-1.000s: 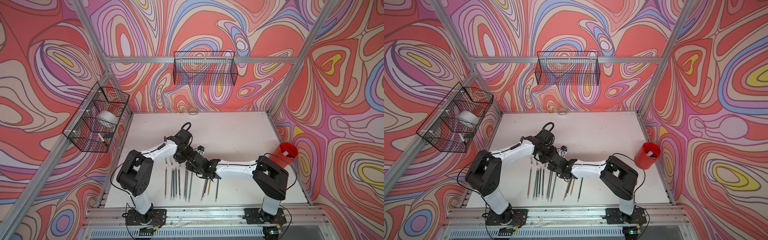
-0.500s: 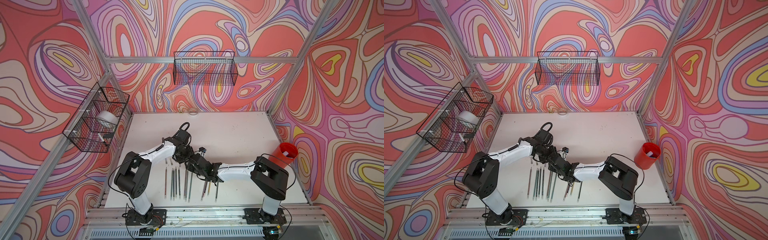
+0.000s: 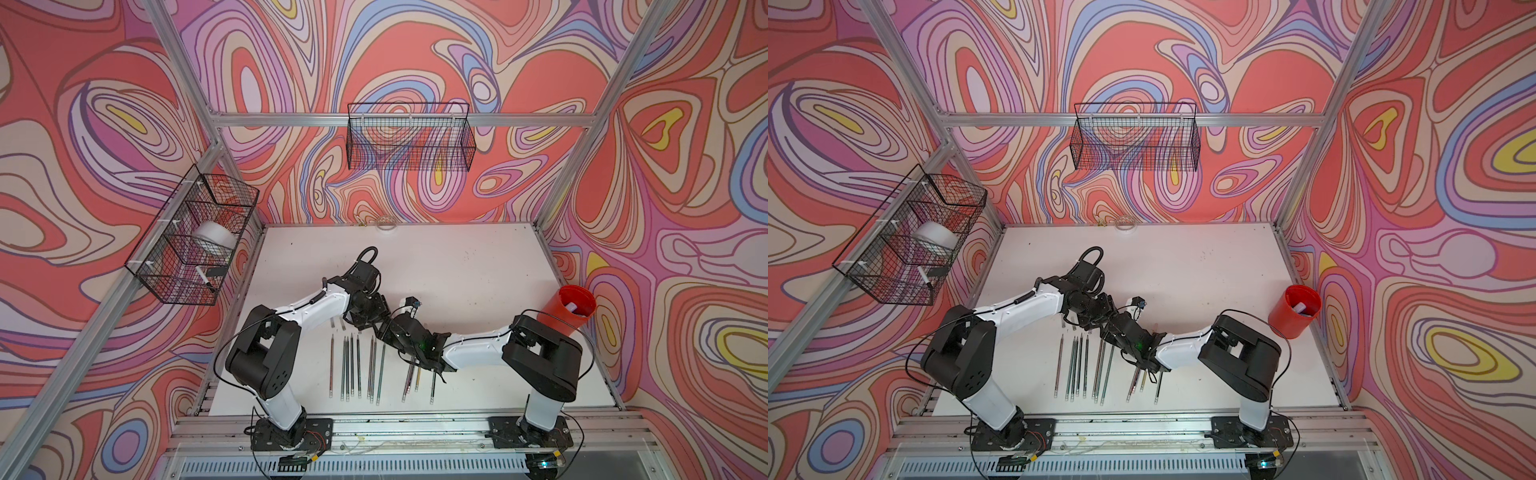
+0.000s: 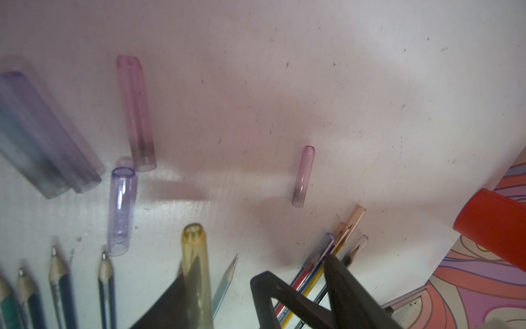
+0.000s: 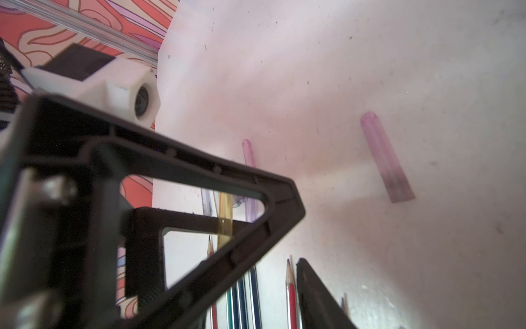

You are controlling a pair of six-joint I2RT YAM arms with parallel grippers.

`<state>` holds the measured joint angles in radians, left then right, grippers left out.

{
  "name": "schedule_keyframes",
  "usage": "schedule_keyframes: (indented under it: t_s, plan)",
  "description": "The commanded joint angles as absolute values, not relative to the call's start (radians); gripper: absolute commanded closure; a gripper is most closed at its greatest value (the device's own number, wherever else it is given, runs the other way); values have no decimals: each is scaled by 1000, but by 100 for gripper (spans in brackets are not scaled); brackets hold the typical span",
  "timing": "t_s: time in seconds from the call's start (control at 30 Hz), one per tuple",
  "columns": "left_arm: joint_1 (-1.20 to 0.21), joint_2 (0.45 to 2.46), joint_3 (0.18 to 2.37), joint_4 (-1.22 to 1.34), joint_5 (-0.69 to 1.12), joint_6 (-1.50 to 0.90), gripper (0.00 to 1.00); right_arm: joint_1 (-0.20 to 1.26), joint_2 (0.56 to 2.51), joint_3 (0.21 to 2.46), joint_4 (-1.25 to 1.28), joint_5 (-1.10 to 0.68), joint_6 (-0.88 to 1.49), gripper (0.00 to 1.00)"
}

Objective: Remove the protective cover of the pencils
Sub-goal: Pick up the pencil from the center of the board.

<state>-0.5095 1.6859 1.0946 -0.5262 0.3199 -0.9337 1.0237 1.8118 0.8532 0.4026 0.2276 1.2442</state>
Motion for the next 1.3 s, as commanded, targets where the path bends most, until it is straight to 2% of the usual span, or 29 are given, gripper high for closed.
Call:
schedule_keyframes:
  t_s: [0.0, 0.2, 0.33, 0.67, 1.03, 1.27]
  plan:
    - [-512, 1657, 1079, -550, 344, -939, 32, 1013, 1813, 913, 434, 237, 1250, 50]
    - [-512, 1651, 1080, -556, 348, -936, 32, 1012, 1870, 984, 332, 238, 1268, 52]
    - [-510, 1646, 1076, -557, 342, -936, 32, 1011, 1876, 1005, 256, 259, 1279, 57]
    - [-508, 1688, 1116, -636, 273, -902, 33, 1012, 1861, 1022, 179, 275, 1260, 60]
    - [-507, 1595, 1105, -645, 212, -923, 33, 1011, 1549, 892, 11, 358, 1218, 62]
    - [-509, 1521, 1136, -701, 205, -931, 35, 1011, 1380, 856, -326, 400, 1334, 64]
